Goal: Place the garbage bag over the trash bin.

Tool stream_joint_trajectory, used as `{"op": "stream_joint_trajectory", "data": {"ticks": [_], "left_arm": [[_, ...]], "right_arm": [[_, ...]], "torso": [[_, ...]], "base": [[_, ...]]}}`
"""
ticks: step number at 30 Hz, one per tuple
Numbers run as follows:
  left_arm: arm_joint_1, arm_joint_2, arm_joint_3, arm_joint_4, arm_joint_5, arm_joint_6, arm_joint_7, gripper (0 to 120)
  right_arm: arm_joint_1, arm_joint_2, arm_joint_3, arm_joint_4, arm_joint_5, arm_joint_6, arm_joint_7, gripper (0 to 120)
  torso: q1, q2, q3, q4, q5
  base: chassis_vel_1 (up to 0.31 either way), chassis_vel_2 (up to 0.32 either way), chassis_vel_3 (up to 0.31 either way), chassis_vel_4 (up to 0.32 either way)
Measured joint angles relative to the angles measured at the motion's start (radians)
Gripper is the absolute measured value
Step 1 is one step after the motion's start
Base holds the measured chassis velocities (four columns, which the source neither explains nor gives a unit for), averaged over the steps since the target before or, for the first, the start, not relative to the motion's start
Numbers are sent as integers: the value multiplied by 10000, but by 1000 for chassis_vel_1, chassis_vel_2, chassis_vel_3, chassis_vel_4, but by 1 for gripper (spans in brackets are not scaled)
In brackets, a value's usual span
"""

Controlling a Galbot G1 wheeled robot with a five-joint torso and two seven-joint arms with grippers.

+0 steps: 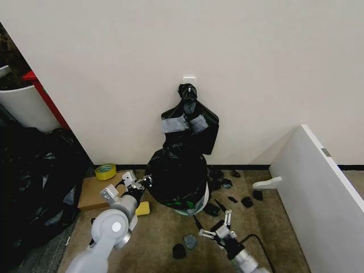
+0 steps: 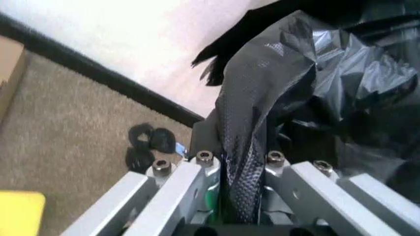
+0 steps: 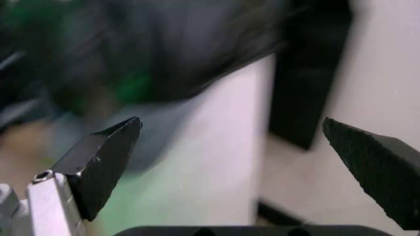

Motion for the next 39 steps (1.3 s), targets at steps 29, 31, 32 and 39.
{"op": "stream_joint_trajectory", "data": {"ticks": [29, 31, 32, 39], "left_arm": [[-77, 2043, 227, 3253, 7358, -8527, 8939, 4], [-50, 2057, 201, 3161, 7467, -8657, 8984, 4], [-46, 2069, 190, 3126, 7480, -8697, 9049, 4], [-52, 2110, 127, 2997, 7354, -8770, 9618, 4]], "right_arm": [[1659, -882, 1564, 34, 7824, -1404, -10341, 100], [1761, -822, 1563, -134, 7445, -1443, -10702, 100], [1794, -796, 1563, -187, 7283, -1443, -10717, 100], [2024, -658, 1440, -553, 6395, -1295, -10024, 100]], "torso": [[0, 0, 1, 3, -1], [0, 0, 0, 2, 0], [0, 0, 0, 2, 0], [0, 0, 0, 3, 0]], "base": [[0, 0, 0, 0], [0, 0, 0, 0], [0, 0, 0, 0], [0, 0, 0, 0]]}}
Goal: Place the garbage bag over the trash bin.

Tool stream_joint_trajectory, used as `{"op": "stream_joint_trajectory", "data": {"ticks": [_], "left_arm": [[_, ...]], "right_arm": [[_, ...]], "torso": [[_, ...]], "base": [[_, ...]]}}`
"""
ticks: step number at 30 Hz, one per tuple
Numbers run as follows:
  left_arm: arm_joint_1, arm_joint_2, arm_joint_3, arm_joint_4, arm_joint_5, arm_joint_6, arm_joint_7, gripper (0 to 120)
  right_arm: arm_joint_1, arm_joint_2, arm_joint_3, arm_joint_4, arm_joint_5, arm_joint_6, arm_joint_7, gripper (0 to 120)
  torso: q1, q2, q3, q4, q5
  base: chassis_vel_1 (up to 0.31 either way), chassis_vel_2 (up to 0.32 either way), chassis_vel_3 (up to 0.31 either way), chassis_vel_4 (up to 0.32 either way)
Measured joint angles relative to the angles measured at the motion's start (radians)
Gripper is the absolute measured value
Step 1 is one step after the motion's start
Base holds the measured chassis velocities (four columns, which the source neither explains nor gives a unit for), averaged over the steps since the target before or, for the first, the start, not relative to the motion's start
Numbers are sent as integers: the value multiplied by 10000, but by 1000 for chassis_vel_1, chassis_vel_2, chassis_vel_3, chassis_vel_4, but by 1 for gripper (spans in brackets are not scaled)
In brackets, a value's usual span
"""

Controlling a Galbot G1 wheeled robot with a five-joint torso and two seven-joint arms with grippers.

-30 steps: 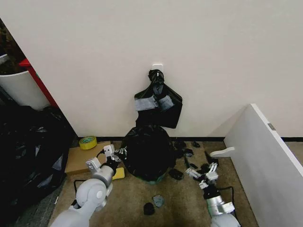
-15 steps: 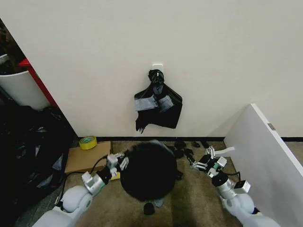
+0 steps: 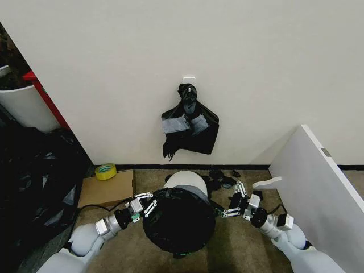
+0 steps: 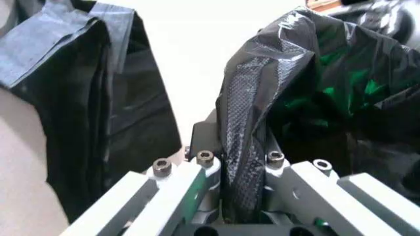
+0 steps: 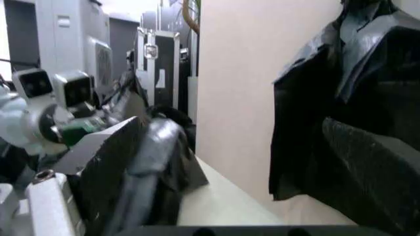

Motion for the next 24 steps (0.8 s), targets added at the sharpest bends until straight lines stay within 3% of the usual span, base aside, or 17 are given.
{"op": "stream_joint_trajectory", "data": {"ticks": [13, 24], "left_arm": [[-36, 10, -2, -183, -220, 58, 510, 4], [-21, 1, -3, -460, -534, 174, 1051, 4]], "right_arm": [[279, 171, -222, -517, -597, 200, 371, 100], [586, 386, -532, -756, -1633, 602, 2182, 100]], "torso": [[0, 0, 0, 0, 0], [0, 0, 0, 0, 0]], "base": [[0, 0, 0, 0], [0, 0, 0, 0]]}}
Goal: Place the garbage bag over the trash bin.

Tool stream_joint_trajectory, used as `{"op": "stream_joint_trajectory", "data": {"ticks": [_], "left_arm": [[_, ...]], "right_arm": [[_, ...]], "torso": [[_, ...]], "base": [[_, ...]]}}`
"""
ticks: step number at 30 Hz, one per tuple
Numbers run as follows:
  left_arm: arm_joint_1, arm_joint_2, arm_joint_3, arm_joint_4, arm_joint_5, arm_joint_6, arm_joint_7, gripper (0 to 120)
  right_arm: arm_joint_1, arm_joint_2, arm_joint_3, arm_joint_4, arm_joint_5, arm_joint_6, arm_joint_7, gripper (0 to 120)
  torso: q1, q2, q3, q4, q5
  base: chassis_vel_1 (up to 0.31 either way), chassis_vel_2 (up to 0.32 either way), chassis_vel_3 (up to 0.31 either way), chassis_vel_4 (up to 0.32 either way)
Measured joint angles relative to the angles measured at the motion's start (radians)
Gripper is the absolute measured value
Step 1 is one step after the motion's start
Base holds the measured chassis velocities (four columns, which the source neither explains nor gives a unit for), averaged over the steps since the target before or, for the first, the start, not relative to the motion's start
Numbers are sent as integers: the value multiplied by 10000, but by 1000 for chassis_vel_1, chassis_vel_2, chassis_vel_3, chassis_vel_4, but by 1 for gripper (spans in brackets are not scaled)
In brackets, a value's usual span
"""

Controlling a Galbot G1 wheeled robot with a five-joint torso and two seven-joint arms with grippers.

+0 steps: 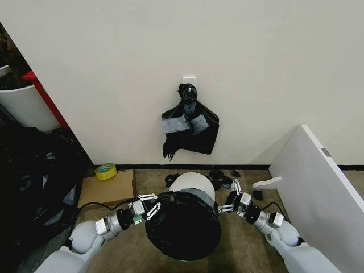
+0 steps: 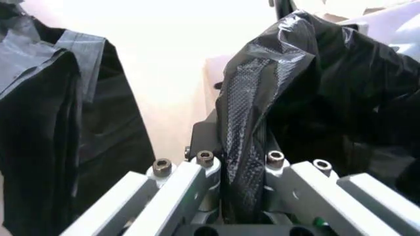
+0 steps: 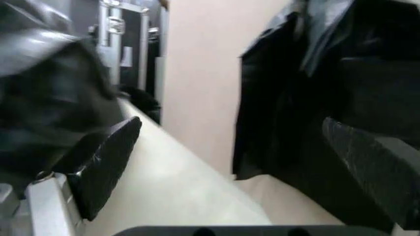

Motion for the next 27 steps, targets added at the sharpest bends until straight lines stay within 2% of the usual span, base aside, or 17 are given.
{"op": "stream_joint_trajectory", "data": {"ticks": [3, 7, 9, 10, 12, 14, 20, 27], "left_arm": [[13, -33, -6, -13, -8, 9, 41, 4], [-25, -59, -17, 110, -11, 12, 15, 4], [-46, -63, -20, 187, -11, 12, 1, 4], [-61, -67, -22, 234, -12, 12, -6, 4], [-68, -80, -22, 289, -14, 12, -12, 4], [-72, -97, -18, 296, -17, 12, -17, 4], [-98, -101, 6, 259, -55, 13, -27, 4], [-32, -64, -2, 41, -107, 16, -5, 4]], "right_arm": [[47, 32, -133, 69, -420, 136, 938, 100], [25, 23, -57, 223, -353, 152, 1294, 100], [-28, -23, -10, 365, 177, 98, 1271, 100], [-97, -87, -6, 505, 857, -17, 1040, 100], [-271, -222, -8, 783, 2682, -412, -230, 100], [-391, -291, 87, 894, 3348, -634, -1196, 100], [-459, -246, 418, 653, 2683, -722, -2714, 100], [-305, -102, 446, 372, 1614, -411, -2115, 100]], "torso": [[0, 0, 0, 1, 0], [0, 0, 0, 0, 0], [0, 0, 0, 1, 0], [0, 0, 0, 1, -1], [0, 0, 0, -1, -1], [0, 0, 0, 0, 0], [0, 0, 0, 0, 0], [0, 0, 0, 1, 1]], "base": [[0, 0, 0, 0], [0, 0, 0, 0], [0, 0, 0, 0], [0, 0, 0, 0], [0, 0, 0, 0], [0, 0, 0, 0], [0, 0, 0, 0], [0, 0, 0, 0]]}}
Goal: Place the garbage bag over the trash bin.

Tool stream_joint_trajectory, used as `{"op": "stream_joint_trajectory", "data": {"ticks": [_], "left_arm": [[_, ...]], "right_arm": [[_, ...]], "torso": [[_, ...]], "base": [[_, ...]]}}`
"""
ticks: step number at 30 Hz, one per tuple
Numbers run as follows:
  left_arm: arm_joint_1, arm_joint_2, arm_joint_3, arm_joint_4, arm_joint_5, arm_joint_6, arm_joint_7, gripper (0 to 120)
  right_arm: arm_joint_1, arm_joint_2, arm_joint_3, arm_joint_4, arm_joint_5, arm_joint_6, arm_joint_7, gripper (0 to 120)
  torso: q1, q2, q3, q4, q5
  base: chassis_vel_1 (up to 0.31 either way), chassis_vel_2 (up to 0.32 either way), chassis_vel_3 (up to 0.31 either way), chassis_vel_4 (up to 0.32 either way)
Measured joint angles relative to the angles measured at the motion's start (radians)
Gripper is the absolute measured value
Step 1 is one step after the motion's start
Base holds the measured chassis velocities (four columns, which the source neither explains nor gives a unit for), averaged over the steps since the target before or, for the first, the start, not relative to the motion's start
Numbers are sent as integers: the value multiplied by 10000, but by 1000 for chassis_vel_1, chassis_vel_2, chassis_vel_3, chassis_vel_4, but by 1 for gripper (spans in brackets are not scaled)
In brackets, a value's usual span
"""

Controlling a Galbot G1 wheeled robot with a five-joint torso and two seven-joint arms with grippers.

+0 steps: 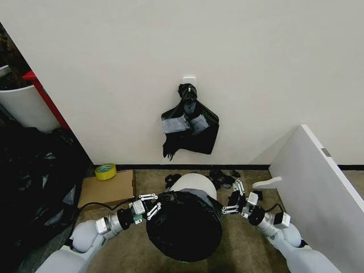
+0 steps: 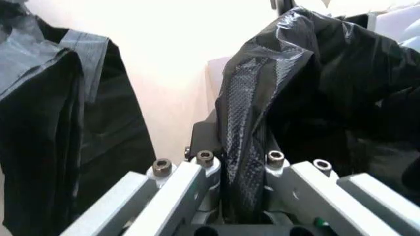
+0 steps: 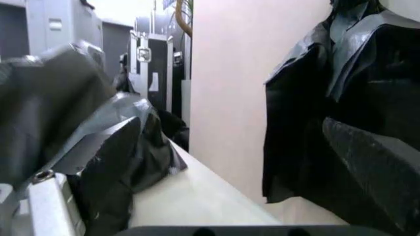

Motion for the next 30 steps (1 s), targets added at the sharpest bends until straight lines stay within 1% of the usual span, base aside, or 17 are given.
{"op": "stream_joint_trajectory", "data": {"ticks": [3, 8, 10, 15, 16, 20, 24, 25, 27, 30], "left_arm": [[29, 0, 0, -75, -7, 0, 24, 4], [104, -30, 0, -235, -22, 1, 180, 4], [115, -32, 1, -258, -27, 2, 201, 4], [140, -36, -10, -300, -69, 2, 277, 4], [129, -36, -16, -262, -86, 2, 277, 4], [83, -43, -30, -135, -125, 1, 274, 4], [32, -61, -32, 24, -130, 1, 270, 4], [32, -61, -32, 24, -130, 1, 270, 4], [29, -75, -32, 57, -131, 0, 268, 4], [23, -91, -22, 64, -135, -2, 267, 4]], "right_arm": [[35, 12, -55, -38, -183, 86, 235, 100], [157, 110, -265, -118, -919, 339, 1406, 100], [169, 123, -300, -127, -1016, 367, 1564, 100], [200, 169, -570, -36, -1623, 600, 2982, 100], [200, 184, -607, 14, -1661, 628, 3267, 100], [165, 190, -627, 205, -1339, 622, 3604, 100], [73, 43, -583, 523, -85, 475, 3467, 100], [73, 43, -583, 523, -85, 475, 3467, 100], [26, -43, -508, 586, 364, 426, 3085, 100], [-53, -134, -307, 538, 1127, 255, 1481, 100]], "torso": [[0, 0, 0, -1, -1], [0, 0, 0, -1, 0], [0, 0, 0, 0, 0], [0, 0, 0, -1, -1], [0, 0, 0, -1, 0], [0, 0, 0, -1, -1], [0, 0, 0, -1, -1], [0, 0, 0, -1, -1], [0, 0, 0, -1, -1], [0, 0, 0, -1, -2]], "base": [[0, 0, 0, 0], [0, 0, 0, 0], [0, 0, 0, 0], [0, 0, 0, 0], [0, 0, 0, 0], [0, 0, 0, 0], [0, 0, 0, 0], [0, 0, 0, 0], [0, 0, 0, 0], [0, 0, 0, 0]]}}
